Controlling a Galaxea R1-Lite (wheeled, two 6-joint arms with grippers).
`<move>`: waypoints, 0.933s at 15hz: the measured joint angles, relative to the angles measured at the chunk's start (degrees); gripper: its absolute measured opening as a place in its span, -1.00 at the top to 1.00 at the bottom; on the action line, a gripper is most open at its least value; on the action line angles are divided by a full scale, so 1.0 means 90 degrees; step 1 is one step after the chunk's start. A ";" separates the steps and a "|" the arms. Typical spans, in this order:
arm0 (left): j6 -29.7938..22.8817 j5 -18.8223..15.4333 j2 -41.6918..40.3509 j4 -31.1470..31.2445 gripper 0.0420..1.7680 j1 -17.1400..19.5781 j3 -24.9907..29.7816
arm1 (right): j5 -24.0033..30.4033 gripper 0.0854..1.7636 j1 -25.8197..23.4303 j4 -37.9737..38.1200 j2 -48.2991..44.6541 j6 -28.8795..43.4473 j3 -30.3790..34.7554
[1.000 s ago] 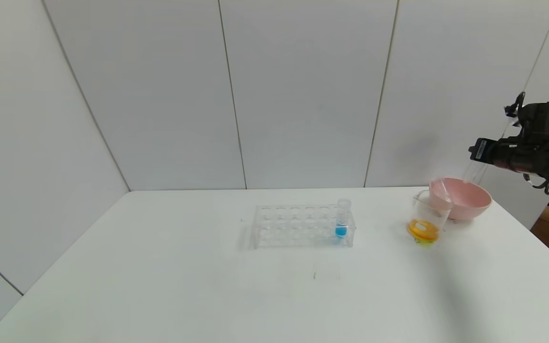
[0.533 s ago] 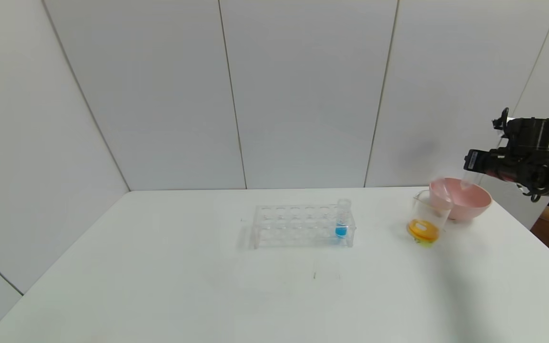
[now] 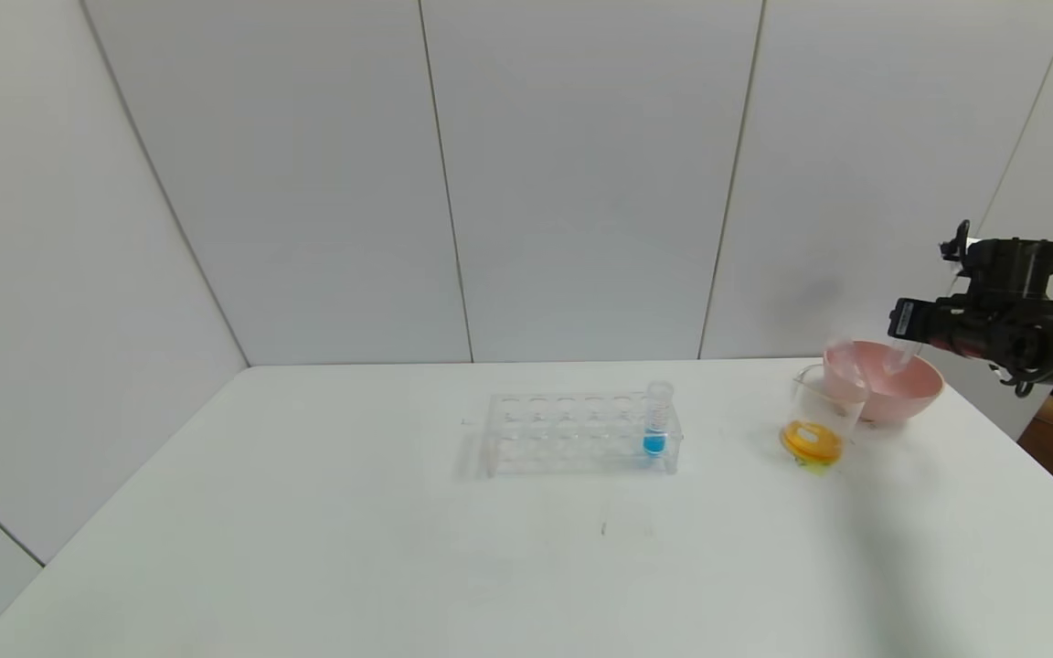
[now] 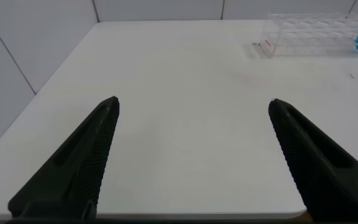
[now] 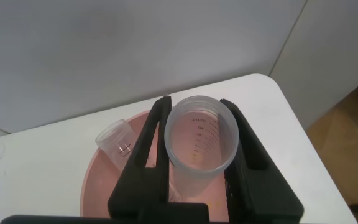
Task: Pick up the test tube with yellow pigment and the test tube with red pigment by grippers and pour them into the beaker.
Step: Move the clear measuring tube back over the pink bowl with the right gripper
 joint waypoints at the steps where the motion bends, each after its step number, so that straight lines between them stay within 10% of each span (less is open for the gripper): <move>1: 0.0000 0.0003 0.0000 -0.0001 -0.94 0.0000 0.0000 | 0.0000 0.43 0.0000 0.0000 0.0000 0.0003 0.0009; 4: 0.0000 0.0003 0.0000 -0.0001 -0.94 0.0000 0.0000 | 0.0000 0.43 0.0003 -0.0007 -0.0005 0.0003 0.0022; 14: 0.0000 0.0003 0.0000 -0.0001 -0.94 0.0000 0.0000 | -0.0004 -0.53 -0.0004 0.0049 -0.0064 0.0022 0.0053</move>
